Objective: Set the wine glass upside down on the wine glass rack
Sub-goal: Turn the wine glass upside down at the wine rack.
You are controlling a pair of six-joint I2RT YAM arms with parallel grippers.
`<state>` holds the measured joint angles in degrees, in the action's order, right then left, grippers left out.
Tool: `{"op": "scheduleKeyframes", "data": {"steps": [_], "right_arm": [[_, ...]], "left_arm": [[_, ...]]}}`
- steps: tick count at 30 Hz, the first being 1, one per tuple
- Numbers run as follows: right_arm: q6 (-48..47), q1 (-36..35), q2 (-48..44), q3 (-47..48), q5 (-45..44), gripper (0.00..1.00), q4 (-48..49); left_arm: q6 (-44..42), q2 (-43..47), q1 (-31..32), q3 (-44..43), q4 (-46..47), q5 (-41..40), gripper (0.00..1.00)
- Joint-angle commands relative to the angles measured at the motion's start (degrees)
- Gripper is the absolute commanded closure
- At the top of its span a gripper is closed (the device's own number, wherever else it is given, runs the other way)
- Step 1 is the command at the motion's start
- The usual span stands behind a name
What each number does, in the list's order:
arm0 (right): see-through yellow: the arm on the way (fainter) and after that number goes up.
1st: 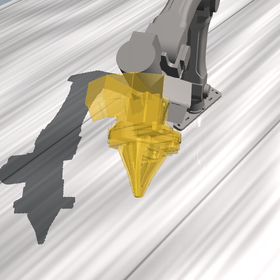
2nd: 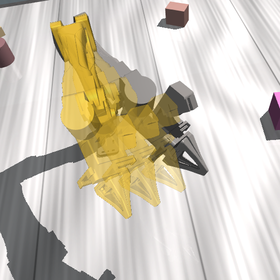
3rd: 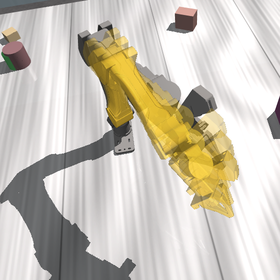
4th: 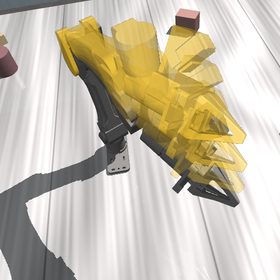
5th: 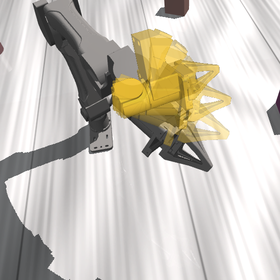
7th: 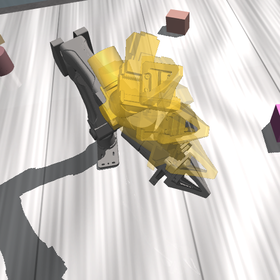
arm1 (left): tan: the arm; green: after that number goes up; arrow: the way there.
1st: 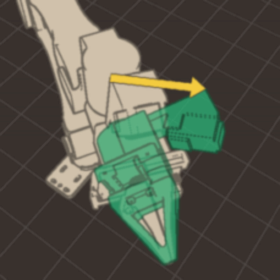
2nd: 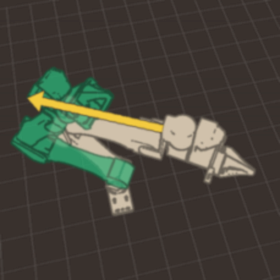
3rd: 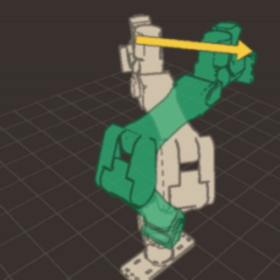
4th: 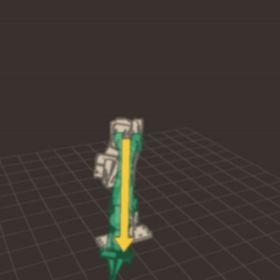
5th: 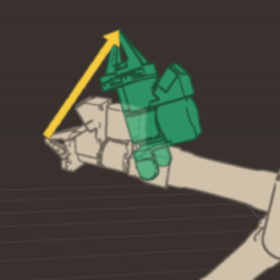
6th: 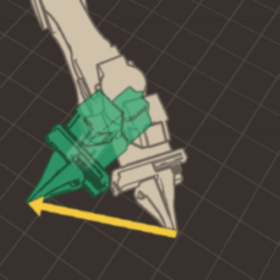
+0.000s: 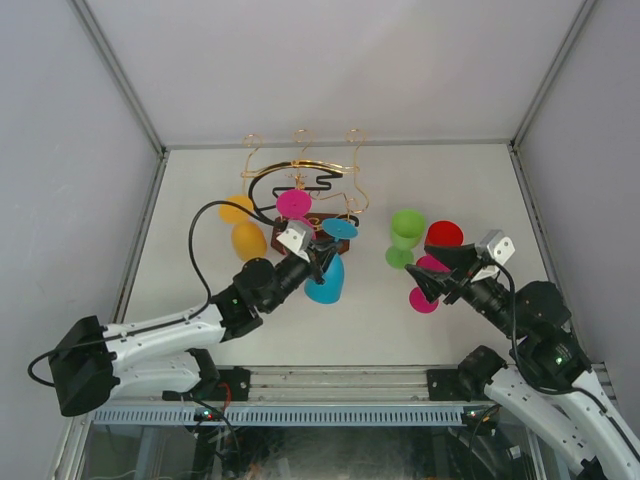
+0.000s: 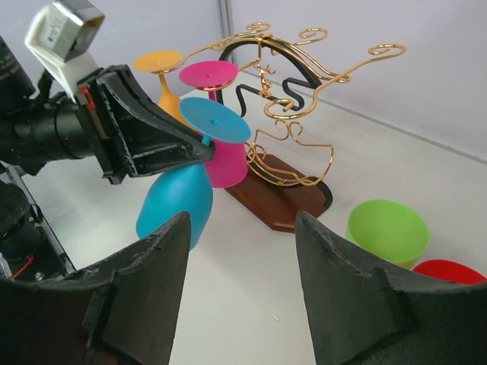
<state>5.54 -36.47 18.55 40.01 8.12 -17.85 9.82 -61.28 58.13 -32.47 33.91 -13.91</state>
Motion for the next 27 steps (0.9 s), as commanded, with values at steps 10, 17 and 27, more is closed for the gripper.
{"op": "scheduleKeyframes", "data": {"steps": [10, 17, 27], "right_arm": [[0.1, 0.3, -1.0, 0.0, 0.3, 0.43, -1.0], [-0.2, 0.2, -0.7, 0.1, 0.8, 0.43, -1.8], [0.0, 0.3, -0.4, 0.3, 1.0, 0.43, -2.4]], "left_arm": [[-7.4, -3.3, 2.9, -6.1, 8.3, -6.6, 1.0], [-10.3, -6.3, 4.1, -5.0, 19.2, -11.4, 1.0], [-14.2, -12.0, 5.5, -5.1, 29.9, -15.9, 1.0]]}}
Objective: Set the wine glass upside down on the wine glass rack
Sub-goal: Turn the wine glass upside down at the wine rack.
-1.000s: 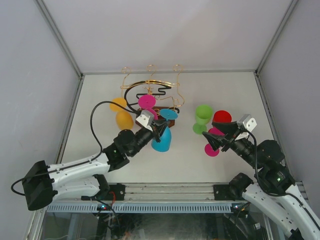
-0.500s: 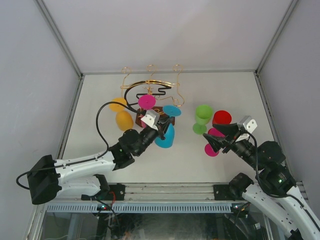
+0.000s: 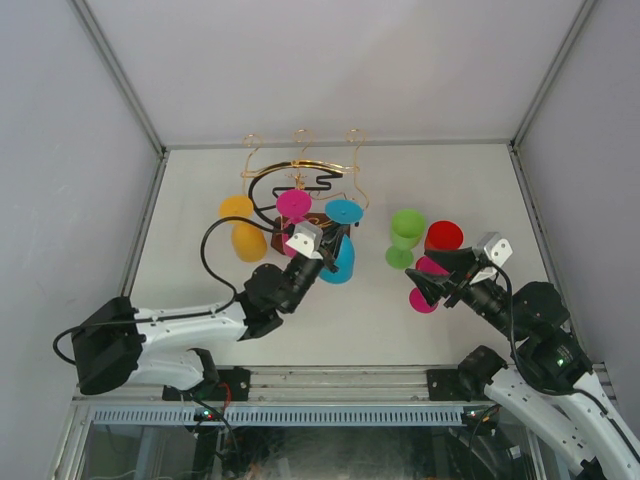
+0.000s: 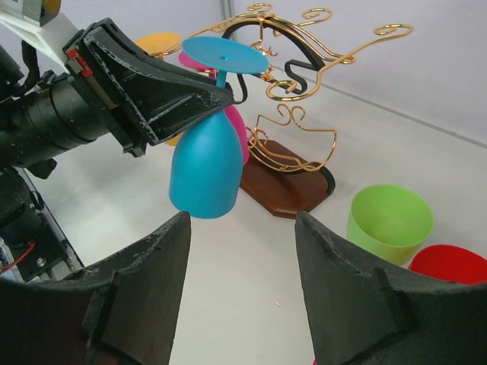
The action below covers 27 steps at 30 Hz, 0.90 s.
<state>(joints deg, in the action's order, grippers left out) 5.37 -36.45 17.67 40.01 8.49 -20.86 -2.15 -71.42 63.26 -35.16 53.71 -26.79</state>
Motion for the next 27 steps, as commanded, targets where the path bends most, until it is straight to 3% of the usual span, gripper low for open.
{"op": "scheduleKeyframes", "data": {"steps": [1, 16, 27], "right_arm": [[0.0, 0.3, 0.6, 0.4, 0.8, 0.43, 0.4], [-0.5, 0.3, 0.5, 0.7, 0.6, 0.43, -0.7], [-1.0, 0.3, 1.2, 0.9, 0.2, 0.43, -1.3]], "left_arm": [[-2.4, -2.5, 0.3, -2.2, 11.7, -3.1, 1.0], [-8.4, -10.0, 0.3, -2.9, 24.0, -4.4, 1.0], [-10.2, -13.5, -0.4, -3.9, 26.6, -6.2, 1.0]]}}
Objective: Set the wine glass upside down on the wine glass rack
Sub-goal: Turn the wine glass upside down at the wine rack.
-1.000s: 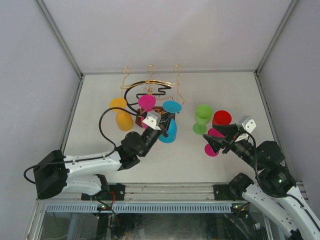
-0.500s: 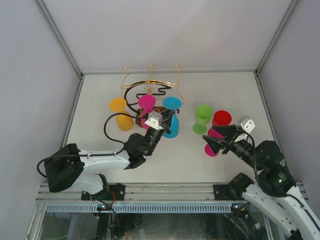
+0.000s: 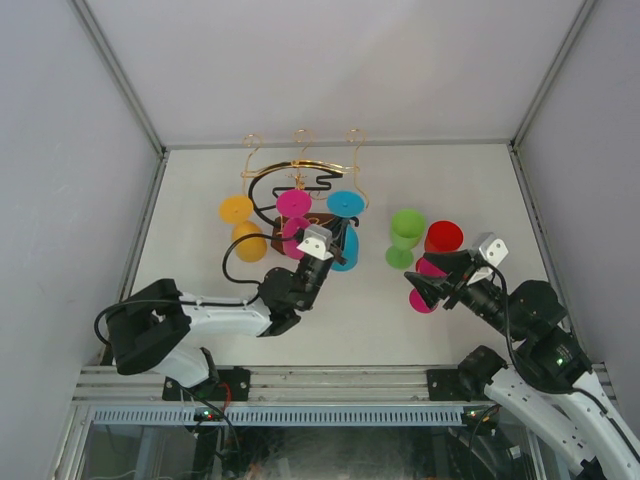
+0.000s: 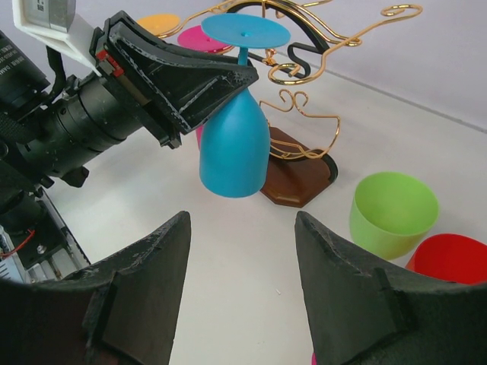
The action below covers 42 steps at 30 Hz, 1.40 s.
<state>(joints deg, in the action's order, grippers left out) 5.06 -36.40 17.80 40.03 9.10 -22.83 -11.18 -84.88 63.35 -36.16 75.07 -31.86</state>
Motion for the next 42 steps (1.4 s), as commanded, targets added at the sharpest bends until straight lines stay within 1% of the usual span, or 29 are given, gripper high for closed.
{"op": "scheduleKeyframes", "data": {"steps": [1, 4, 17, 28, 42], "right_arm": [[-0.6, 0.3, 1.2, 1.0, -0.3, 0.43, 0.6], [-0.4, 0.3, 1.2, 1.2, -0.4, 0.43, 0.6], [-0.6, 0.3, 0.9, 1.2, -0.6, 0.43, -0.3], [-0.6, 0.3, 0.7, 1.2, -0.2, 0.43, -0.6], [-0.7, 0.4, 0.8, 2.5, 0.3, 0.43, -2.2]], "left_arm": [[-0.4, 0.0, -0.8, -2.8, 5.3, -0.8, 1.0], [2.4, 0.0, -2.3, -2.4, 5.3, 1.0, 1.0], [4.6, -3.0, -3.1, -2.8, 5.2, 1.3, 1.0], [3.6, -5.5, -3.2, -5.1, 5.3, -0.5, 1.0], [3.8, -8.2, -4.7, -6.7, 5.3, -0.8, 1.0]]}}
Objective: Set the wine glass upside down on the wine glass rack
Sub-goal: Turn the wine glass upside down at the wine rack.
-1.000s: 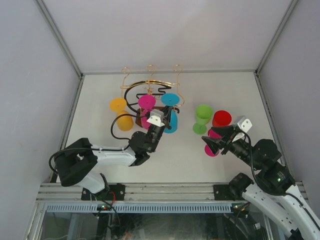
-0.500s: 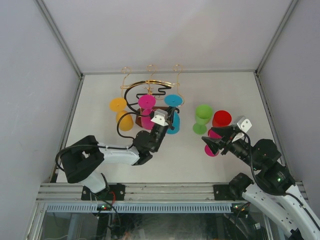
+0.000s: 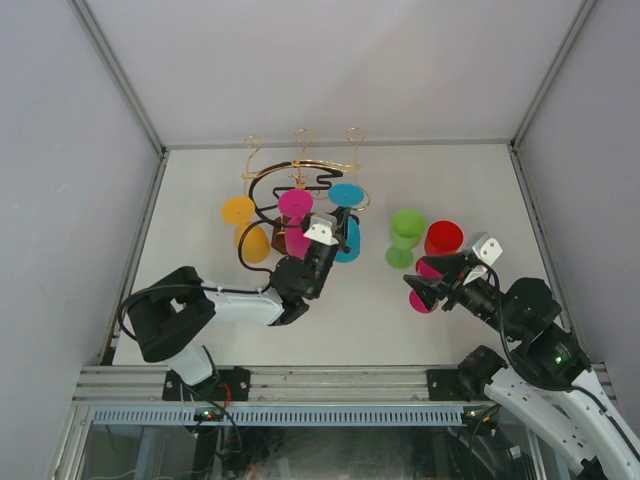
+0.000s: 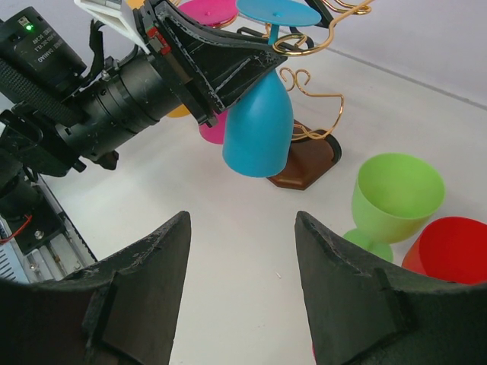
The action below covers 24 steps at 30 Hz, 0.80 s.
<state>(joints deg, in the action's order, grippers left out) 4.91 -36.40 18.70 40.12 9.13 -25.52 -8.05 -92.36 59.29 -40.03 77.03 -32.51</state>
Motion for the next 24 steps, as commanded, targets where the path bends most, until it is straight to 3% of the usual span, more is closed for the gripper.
{"op": "scheduleKeyframes", "data": {"steps": [1, 24], "right_arm": [[-0.5, 0.3, 0.0, 2.4, 0.3, 0.43, 0.4], [-0.8, 0.4, -0.1, 3.4, 0.1, 0.43, -1.5]], "left_arm": [[0.7, -0.9, -0.7, -2.9, 3.3, -0.1, 1.0], [-1.5, -6.2, -1.3, -8.3, 3.8, 0.7, 1.0]]}}
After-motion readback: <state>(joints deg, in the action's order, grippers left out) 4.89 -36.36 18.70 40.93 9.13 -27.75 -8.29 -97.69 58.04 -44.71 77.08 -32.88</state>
